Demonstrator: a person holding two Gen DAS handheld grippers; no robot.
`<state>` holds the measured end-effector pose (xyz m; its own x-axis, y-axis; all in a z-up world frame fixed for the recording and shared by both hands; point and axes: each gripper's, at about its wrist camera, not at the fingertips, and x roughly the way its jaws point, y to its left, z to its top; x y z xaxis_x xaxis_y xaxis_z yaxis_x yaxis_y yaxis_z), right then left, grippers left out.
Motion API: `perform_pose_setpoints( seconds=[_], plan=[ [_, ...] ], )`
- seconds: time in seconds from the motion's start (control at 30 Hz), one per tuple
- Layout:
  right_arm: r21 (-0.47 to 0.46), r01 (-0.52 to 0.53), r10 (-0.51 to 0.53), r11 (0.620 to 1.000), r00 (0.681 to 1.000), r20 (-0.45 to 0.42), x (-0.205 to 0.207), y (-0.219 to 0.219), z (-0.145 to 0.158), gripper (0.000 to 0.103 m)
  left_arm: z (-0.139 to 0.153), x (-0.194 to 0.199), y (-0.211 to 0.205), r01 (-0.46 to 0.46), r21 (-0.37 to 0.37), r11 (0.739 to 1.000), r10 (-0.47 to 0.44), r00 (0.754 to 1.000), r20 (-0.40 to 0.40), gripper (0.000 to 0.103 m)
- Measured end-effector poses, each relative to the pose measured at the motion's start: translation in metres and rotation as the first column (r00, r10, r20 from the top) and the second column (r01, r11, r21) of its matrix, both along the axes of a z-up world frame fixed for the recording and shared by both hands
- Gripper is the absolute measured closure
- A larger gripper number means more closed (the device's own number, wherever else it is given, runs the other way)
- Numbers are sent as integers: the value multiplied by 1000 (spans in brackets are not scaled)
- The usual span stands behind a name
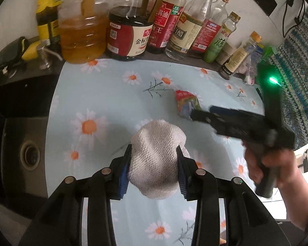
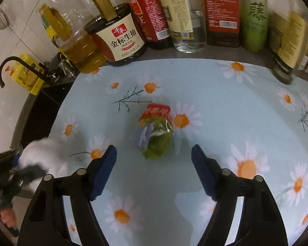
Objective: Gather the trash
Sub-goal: 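Grasp the grey-white towel with the left gripper while the right gripper grasps the green snack packet, then carry both items down over the black bin and open both grippers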
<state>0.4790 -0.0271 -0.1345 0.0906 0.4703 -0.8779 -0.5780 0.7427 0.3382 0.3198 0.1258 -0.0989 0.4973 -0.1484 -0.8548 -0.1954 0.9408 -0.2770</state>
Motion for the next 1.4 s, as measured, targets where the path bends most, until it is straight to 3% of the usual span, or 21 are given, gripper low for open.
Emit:
perform_pose_setpoints(
  seconds=[0.17, 0.27, 0.43, 0.7, 1.0, 1.4],
  plan=[
    [-11, -54, 55, 998, 998, 32, 6, 17, -7, 35, 3, -17, -6, -31, -17, 999, 31, 1000, 5, 66],
    [-38, -82, 85, 996, 995, 61, 6, 25, -9, 45, 1, -22, -7, -53, -19, 998, 52, 999, -5, 66],
    [-85, -133, 143, 988, 980, 135, 3, 33, -10, 51, -1, -26, -10, -101, -21, 995, 101, 995, -13, 66],
    [-57, -162, 168, 985, 979, 119, 6, 29, -8, 54, -3, -30, -20, -149, -15, 989, 149, 989, -20, 66],
    [-4, -150, 150, 989, 981, 126, -22, 5, 27, 54, 7, -46, -27, -115, -16, 993, 115, 993, 1, 66],
    [41, -87, 82, 995, 991, 107, -110, -35, 59, 54, 10, -91, -35, -10, -40, 999, 11, 1000, 29, 66]
  ],
)
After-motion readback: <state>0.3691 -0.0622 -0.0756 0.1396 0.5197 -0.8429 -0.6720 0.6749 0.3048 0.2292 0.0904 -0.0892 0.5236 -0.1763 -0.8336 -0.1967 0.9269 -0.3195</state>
